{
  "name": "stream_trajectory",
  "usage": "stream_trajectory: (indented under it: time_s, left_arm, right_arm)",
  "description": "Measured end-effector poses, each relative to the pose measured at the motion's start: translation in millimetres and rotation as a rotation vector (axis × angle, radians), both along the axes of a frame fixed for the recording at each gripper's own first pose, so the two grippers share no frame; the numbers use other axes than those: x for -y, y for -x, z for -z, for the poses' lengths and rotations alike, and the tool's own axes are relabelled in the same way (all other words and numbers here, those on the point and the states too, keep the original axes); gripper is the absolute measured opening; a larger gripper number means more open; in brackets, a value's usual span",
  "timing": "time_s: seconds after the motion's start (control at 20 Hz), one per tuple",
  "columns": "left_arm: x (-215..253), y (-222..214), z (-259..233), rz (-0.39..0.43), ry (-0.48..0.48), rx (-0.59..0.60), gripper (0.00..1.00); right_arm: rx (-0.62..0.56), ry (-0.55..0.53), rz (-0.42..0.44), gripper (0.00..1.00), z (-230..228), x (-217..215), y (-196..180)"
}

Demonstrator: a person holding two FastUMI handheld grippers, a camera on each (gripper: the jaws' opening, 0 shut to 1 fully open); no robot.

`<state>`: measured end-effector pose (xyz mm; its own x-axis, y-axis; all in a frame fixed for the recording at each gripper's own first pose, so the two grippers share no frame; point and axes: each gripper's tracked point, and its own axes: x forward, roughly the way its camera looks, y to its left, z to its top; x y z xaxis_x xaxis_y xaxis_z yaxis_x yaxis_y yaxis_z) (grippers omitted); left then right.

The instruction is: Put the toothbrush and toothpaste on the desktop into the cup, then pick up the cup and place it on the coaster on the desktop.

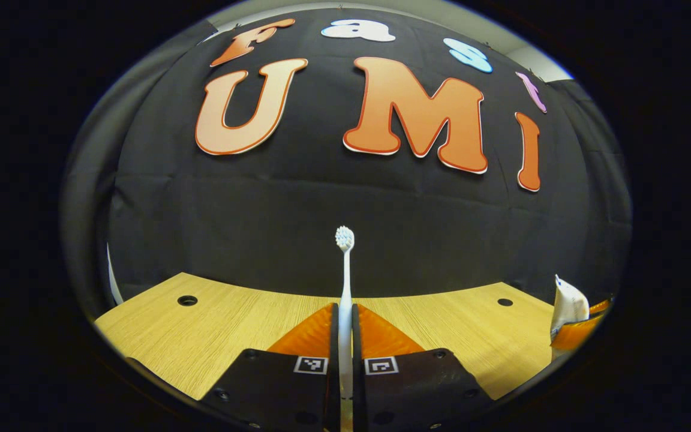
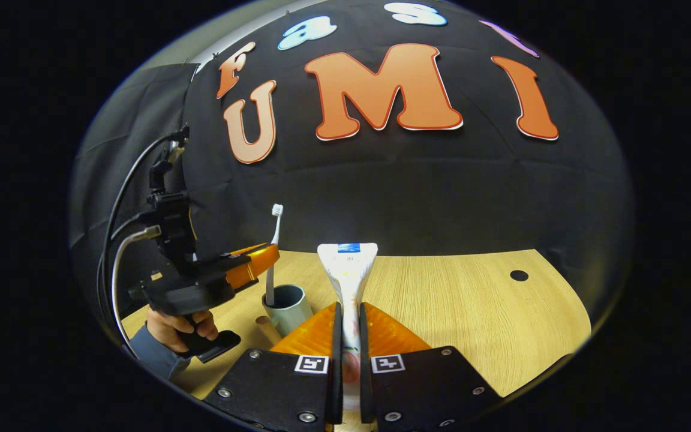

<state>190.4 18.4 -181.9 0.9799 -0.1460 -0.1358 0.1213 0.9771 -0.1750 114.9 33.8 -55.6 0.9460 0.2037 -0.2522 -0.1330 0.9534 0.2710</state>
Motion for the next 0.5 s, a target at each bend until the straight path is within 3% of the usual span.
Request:
stream_trajectory:
  time_s: [0.5]
  left_arm:
    - [3, -5, 61, 0.027, 0.036, -0.142, 0.08]
  right_arm:
    - [0.012, -0.023, 0.002, 0.12, -6, -5, -14]
